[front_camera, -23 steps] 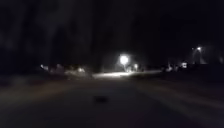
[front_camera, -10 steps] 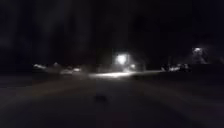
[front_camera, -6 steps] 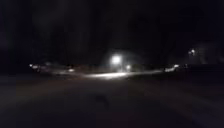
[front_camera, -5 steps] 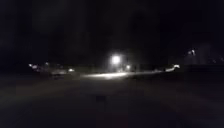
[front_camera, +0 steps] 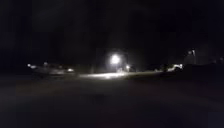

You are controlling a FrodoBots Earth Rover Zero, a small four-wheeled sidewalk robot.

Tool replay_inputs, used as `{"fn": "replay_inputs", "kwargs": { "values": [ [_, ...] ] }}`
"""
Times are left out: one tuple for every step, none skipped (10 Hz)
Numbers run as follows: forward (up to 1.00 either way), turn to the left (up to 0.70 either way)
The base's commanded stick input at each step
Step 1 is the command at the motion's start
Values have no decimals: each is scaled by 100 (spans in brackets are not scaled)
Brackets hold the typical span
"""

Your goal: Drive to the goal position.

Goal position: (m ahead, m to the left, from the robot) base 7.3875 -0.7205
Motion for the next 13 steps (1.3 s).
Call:
{"fn": "replay_inputs", "kwargs": {
  "values": [
    [100, 0],
    [100, 0],
    [100, 12],
    [100, 37],
    [100, 40],
    [100, 40],
    [100, 40],
    [100, 40],
    [100, 36],
    [100, 22],
    [100, 9],
    [100, 0],
    [100, 0]
  ]
}}
